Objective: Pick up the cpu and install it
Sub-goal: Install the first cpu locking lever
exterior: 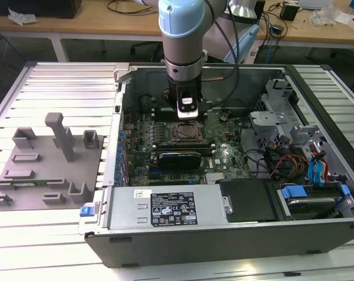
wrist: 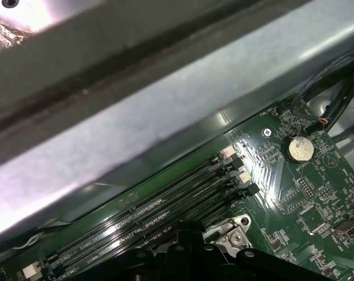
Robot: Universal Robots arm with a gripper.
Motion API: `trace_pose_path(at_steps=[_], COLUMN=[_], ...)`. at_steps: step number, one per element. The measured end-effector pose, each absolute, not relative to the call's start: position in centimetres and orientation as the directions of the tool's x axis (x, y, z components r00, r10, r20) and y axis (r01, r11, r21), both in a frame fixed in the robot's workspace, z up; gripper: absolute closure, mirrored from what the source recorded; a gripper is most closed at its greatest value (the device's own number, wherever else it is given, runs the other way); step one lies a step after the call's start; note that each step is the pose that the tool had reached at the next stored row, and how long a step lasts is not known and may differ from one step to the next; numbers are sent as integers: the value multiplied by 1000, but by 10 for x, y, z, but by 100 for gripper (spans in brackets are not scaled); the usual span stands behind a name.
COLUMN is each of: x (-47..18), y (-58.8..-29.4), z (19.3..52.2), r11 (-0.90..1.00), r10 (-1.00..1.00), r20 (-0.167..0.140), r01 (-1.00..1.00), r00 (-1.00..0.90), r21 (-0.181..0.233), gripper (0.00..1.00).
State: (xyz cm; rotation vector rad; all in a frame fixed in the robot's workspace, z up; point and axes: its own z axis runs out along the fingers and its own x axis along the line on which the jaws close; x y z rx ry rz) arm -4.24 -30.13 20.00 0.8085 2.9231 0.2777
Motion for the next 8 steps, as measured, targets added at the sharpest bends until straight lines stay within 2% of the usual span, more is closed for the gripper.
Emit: trace_pose_path(at_steps=[8], x=[-40], y=[-301], z=[198], r11=[840], r10=[522], r20=[-45], r01=[505], r00=[-852], r21=[198], gripper=[89])
